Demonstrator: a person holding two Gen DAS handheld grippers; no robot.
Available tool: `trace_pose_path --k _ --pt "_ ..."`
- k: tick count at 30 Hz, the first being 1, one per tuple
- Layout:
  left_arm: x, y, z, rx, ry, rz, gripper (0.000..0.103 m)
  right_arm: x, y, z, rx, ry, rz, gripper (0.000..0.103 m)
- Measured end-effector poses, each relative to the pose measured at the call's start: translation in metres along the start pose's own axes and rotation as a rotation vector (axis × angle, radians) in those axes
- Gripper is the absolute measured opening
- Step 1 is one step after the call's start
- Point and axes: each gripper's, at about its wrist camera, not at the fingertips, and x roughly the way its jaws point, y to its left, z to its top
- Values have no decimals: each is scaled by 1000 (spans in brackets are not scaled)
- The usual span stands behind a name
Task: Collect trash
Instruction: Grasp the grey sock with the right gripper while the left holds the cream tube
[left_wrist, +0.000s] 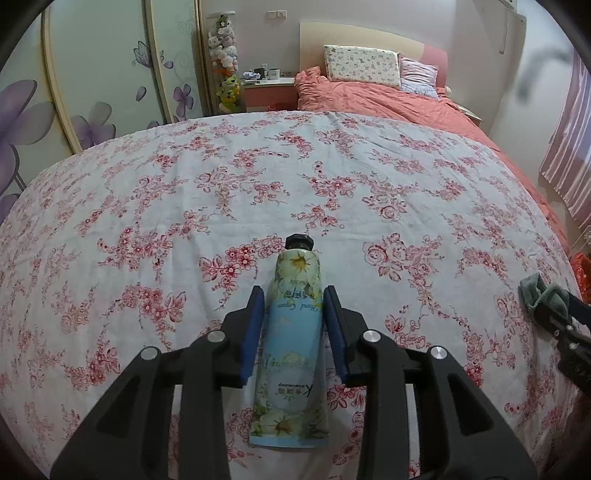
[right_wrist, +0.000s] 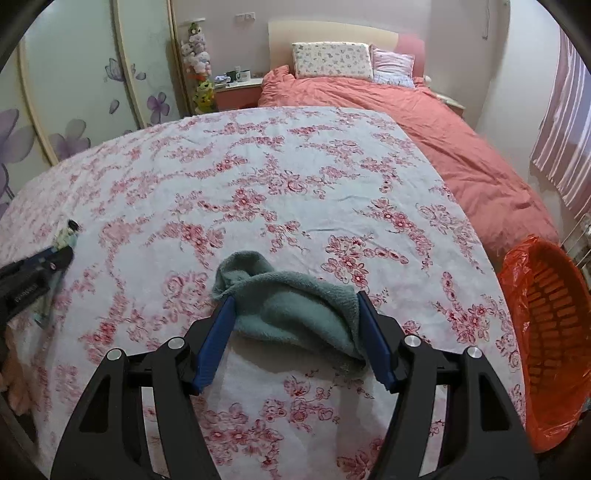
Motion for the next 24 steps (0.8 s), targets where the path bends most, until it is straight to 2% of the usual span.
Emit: trace_pose_path --k 24 --pt "-1 8 -2 -40 -5 -39 40 4 -6 0 29 11 23 72"
